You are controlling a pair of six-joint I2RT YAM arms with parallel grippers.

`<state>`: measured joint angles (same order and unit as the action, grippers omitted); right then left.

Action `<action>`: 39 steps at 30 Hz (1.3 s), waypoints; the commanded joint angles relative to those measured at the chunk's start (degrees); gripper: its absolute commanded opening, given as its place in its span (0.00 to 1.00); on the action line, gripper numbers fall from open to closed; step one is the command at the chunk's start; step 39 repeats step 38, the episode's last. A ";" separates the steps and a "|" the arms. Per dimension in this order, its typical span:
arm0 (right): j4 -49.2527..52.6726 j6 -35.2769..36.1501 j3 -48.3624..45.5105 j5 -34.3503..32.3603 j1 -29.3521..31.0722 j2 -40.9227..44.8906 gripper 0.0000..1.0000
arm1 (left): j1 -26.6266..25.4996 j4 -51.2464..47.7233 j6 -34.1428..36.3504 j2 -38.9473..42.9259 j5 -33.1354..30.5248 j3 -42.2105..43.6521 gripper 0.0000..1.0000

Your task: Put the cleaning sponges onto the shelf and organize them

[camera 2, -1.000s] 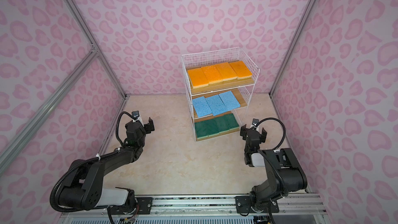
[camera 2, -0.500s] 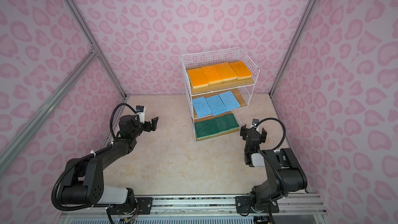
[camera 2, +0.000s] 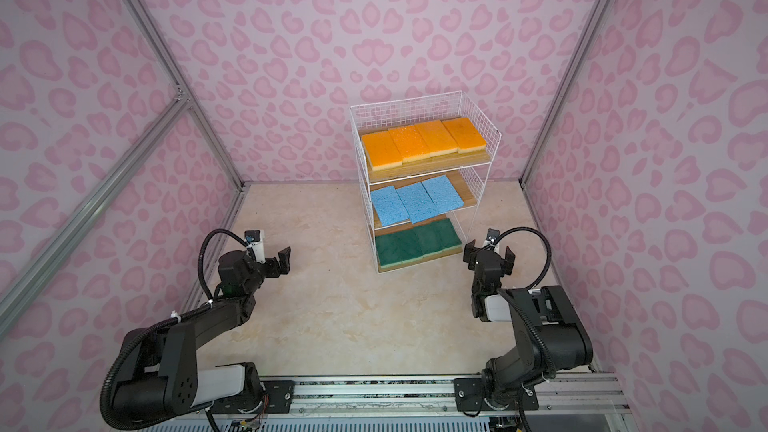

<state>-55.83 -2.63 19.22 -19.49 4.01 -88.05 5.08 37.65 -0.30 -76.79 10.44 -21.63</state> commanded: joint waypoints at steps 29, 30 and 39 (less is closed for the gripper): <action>-0.26 -0.44 -0.05 -0.38 -0.02 -0.02 0.99 | -3.06 17.54 -2.34 -7.60 -10.44 2.31 0.98; -0.29 -0.44 -0.04 -0.38 0.06 -0.03 0.99 | -3.01 17.54 -2.26 -7.67 -10.48 2.37 0.98; -0.32 -0.44 -0.08 -0.38 0.07 -0.09 0.99 | -3.01 17.40 -2.34 -7.64 -10.49 2.34 0.98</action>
